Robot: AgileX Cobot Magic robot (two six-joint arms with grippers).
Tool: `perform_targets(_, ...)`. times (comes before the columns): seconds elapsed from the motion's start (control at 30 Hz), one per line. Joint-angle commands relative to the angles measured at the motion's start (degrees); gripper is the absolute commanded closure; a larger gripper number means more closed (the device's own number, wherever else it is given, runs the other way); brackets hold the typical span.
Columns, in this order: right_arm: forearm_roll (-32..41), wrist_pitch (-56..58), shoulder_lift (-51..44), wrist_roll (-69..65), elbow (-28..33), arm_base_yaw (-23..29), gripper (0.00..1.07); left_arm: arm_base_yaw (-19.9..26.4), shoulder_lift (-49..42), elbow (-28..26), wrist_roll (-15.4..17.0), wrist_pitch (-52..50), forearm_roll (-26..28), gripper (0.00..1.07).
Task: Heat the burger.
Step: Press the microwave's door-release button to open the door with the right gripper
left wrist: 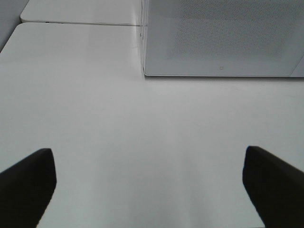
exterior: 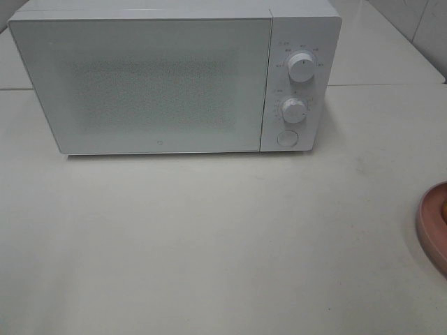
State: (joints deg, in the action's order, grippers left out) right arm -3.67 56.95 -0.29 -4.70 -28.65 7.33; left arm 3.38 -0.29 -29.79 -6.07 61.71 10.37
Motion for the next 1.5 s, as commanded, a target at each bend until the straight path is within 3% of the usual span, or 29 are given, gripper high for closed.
perform_targets(0.03,-0.06,0.00,-1.43,0.69,0.06,-0.34,0.37,0.11,-0.97,0.06,0.23,-0.11,0.29,0.06)
perform_targets(0.77,-0.06,-0.23,-1.20,0.57,-0.57,-0.34,0.37,0.11,-0.97,0.06,0.23,-0.11,0.29,0.06)
perform_targets(0.97,-0.06,-1.83,2.69,0.57,-2.23,-0.34,0.37,0.11,-0.97,0.06,0.23,-0.11,0.29,0.06)
perform_targets(1.5,-0.11,-21.03,17.76,0.52,-2.23,-0.34,0.37,0.11,-0.97,0.06,0.23,-0.11,0.29,0.06)
